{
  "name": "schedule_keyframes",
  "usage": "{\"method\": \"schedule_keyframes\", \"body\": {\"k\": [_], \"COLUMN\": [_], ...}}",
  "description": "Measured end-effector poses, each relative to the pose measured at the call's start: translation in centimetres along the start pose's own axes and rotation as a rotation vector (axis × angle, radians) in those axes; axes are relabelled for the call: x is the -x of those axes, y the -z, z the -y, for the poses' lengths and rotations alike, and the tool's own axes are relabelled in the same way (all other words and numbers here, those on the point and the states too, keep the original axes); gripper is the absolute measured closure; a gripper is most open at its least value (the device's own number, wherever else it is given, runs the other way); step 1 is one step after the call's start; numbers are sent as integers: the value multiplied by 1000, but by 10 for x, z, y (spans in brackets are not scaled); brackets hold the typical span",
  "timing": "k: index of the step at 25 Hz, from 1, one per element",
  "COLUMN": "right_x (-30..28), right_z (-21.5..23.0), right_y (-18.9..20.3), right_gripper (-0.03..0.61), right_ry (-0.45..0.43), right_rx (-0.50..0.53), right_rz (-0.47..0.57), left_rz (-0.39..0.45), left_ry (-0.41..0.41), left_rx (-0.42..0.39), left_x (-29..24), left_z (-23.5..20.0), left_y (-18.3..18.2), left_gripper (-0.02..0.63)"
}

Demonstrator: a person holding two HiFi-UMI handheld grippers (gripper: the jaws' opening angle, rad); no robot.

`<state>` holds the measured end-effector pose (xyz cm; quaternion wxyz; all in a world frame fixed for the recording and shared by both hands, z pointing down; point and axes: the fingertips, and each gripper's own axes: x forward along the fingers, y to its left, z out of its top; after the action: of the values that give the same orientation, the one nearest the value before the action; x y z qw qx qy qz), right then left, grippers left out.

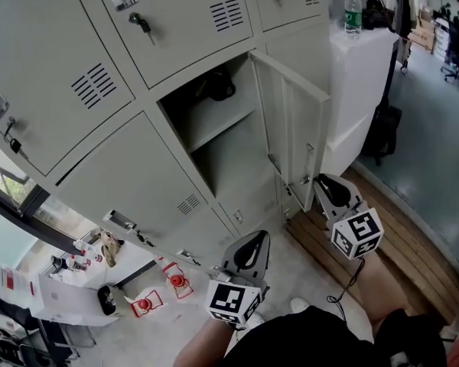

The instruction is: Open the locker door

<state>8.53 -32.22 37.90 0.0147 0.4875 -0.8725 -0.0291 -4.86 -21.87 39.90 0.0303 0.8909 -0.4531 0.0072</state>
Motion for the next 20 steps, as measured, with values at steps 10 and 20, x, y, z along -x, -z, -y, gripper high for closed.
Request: {"method": "schedule_keyframes", "body": {"k": [10, 20], "right_x": [4, 1], "right_z": [43, 91], "right_y": [3, 6], "right_gripper": [512, 523], "right_ry": [141, 250], "right_rx": [14, -41], "right_rz": [-26, -45], "left_rz": [21, 21], "left_ry": [11, 13], "left_rx": [-8, -6], "left_x": [-9, -17], "left_z": [7, 13], "left_y": [-1, 0], "left_gripper": [597, 597]}}
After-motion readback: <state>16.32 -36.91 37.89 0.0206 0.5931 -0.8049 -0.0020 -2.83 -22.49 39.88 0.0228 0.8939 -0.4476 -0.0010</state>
